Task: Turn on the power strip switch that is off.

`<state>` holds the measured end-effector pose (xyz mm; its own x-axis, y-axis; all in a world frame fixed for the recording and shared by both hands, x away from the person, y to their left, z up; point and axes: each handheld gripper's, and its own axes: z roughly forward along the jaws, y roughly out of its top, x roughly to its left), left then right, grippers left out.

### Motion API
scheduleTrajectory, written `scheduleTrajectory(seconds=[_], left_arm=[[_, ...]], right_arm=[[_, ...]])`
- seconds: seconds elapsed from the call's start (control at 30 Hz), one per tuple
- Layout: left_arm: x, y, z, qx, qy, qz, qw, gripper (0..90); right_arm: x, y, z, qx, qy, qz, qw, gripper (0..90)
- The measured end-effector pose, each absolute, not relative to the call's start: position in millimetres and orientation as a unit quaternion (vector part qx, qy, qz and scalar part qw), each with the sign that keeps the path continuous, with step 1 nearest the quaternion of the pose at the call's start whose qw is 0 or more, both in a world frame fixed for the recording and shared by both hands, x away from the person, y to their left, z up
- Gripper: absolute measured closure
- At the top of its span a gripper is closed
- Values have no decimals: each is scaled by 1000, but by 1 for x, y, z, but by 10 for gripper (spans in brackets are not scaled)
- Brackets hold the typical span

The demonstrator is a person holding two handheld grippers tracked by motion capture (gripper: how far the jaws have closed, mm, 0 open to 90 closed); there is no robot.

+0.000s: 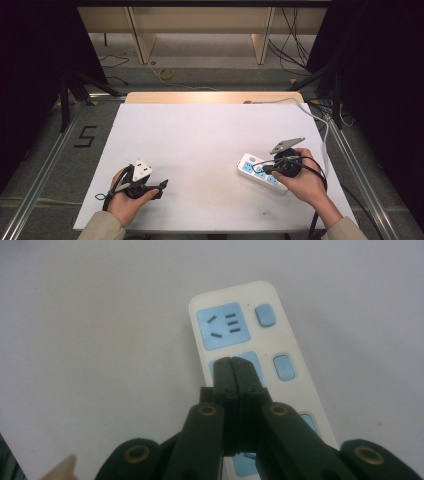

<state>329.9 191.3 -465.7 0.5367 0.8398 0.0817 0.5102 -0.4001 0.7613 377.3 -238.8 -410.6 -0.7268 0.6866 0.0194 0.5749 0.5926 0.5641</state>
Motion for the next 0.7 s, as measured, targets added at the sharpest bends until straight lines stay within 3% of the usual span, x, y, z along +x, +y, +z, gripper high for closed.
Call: scheduleTrajectory(seconds=[0.7], left_arm=[[330, 191, -466, 803, 418, 238, 351, 245]], right_arm=[[387, -236, -406, 359, 888, 269, 98, 900]])
